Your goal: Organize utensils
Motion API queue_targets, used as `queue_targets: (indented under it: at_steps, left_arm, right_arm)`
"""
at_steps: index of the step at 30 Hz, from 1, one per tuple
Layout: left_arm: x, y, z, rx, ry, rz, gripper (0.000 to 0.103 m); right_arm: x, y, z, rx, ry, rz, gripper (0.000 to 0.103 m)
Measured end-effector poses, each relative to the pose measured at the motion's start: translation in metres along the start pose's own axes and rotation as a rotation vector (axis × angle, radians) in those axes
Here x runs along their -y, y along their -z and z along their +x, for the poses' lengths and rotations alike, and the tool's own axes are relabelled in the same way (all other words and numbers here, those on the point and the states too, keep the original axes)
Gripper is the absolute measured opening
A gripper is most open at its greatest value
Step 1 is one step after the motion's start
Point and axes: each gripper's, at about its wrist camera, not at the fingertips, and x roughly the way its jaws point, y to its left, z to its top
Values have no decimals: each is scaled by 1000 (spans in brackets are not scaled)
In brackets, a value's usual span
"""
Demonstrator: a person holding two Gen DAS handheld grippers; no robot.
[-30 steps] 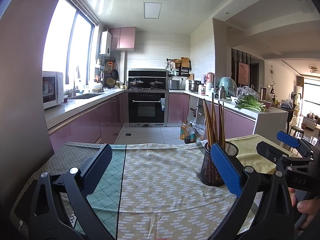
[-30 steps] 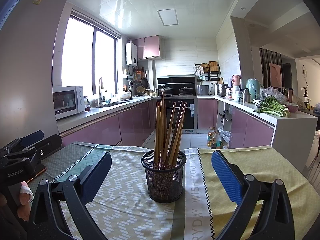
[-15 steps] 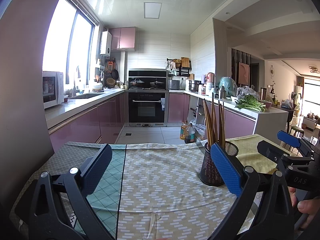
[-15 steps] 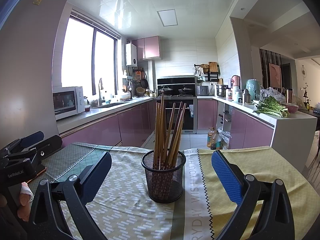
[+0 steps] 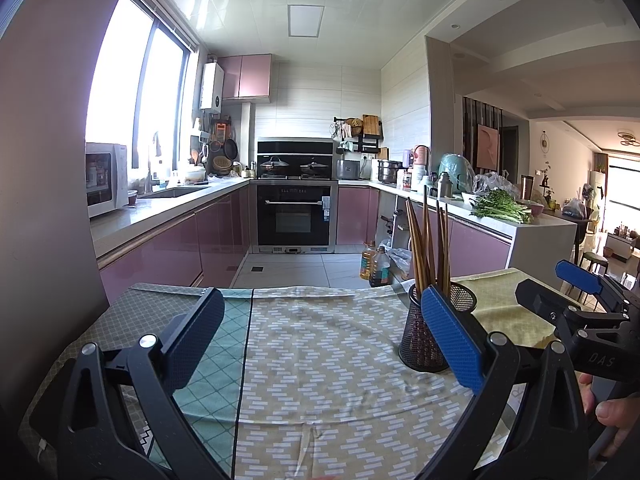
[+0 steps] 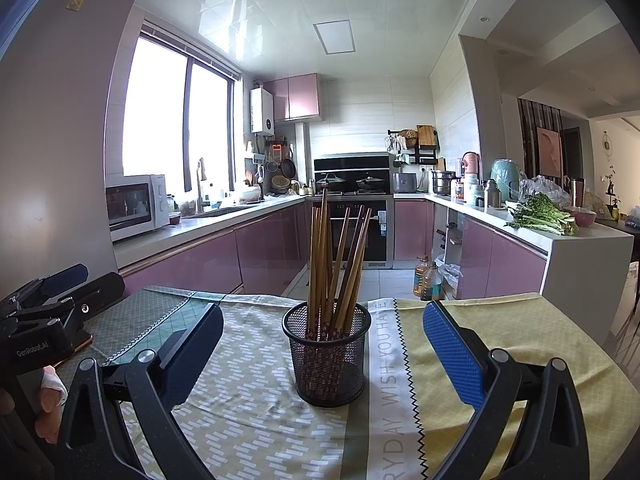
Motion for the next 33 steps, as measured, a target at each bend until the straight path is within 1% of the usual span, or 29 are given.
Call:
queue_targets:
  at_steps: [12,20,25,29,33]
  left_arm:
    - [0,-1,0,8,-1,3,97]
    - [-3,-1,0,16,-17,2,97]
    - [-3,2,2,6,-13,13,97]
    - [-6,4,9,-18,-19,3,97]
    - [-10,10,23,-81,-11,-7,97]
  right_arm:
    - [-1,-1,0,0,-1,1,97]
    - [0,-2,-1,-5,5,6,97]
    - [-1,-2,0,-12,6,6,97]
    - [0,1,4,-28,2,9,97]
    - [5,3,8,-53,6,-5,97]
